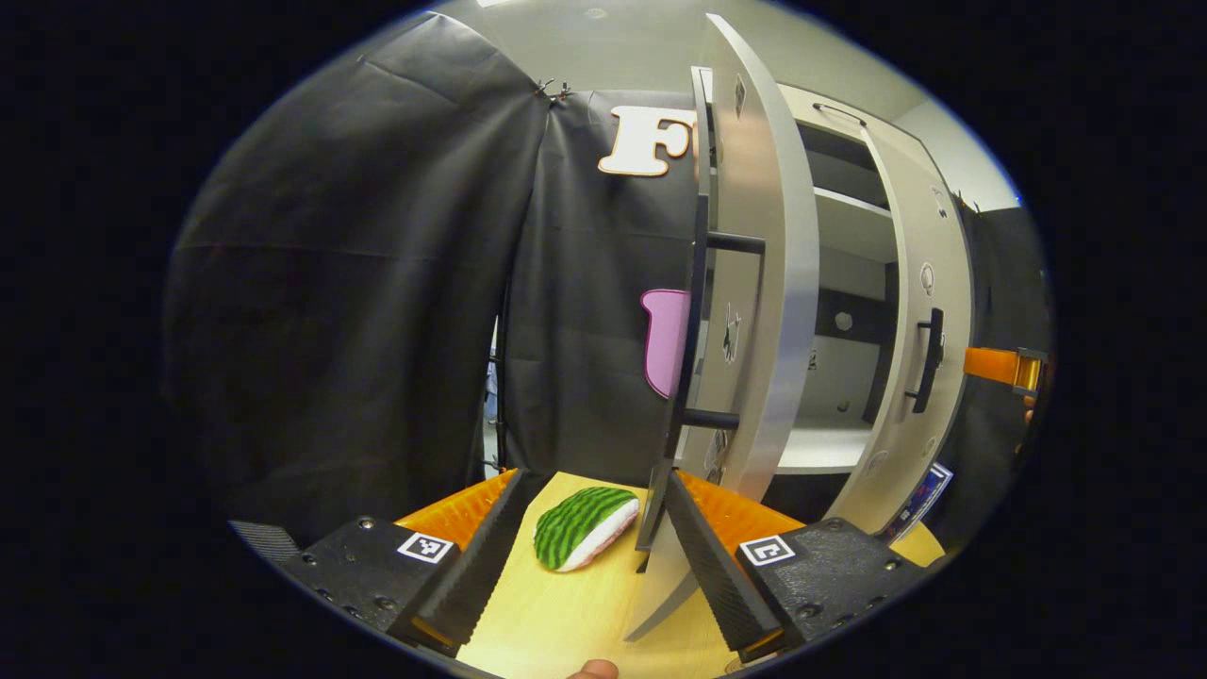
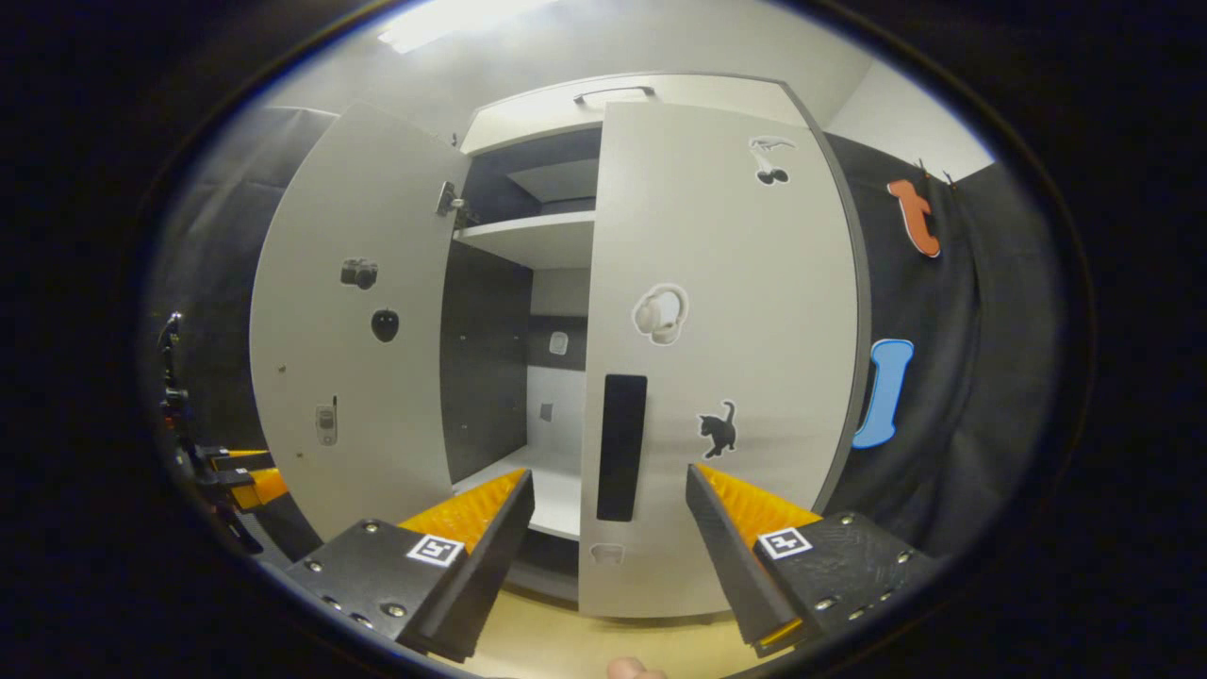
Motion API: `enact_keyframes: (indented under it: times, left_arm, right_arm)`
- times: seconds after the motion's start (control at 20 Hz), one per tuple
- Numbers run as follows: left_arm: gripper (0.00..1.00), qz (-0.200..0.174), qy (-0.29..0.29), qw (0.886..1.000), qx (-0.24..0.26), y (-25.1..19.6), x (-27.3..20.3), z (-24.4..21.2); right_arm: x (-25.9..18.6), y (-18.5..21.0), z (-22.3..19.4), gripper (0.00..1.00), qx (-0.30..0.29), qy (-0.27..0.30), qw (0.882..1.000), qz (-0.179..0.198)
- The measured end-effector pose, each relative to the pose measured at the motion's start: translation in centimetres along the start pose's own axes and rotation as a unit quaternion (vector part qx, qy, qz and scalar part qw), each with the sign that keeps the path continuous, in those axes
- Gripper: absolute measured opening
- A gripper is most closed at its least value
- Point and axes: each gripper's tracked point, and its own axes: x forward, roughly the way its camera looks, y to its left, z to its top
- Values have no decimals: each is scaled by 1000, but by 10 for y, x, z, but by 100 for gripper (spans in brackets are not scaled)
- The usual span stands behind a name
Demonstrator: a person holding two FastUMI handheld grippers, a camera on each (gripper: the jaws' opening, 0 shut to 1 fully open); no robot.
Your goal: Grasp the bottle in the cabinet with the left hand and place it on the coaster, then close the right door with the right hand and the left door with the left hand.
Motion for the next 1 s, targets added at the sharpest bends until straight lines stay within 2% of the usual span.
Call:
enact_keyframes:
  times: [0.35,1.0]
  left_arm:
    - [94,-14,3,1000,2,-2,0,0]
    - [94,-92,14,995,23,-62,1,-7]
  right_arm:
    - [1,3,0,98,7,-1,1000,2]
    - [-9,-2,-4,98,1,3,1000,-9]
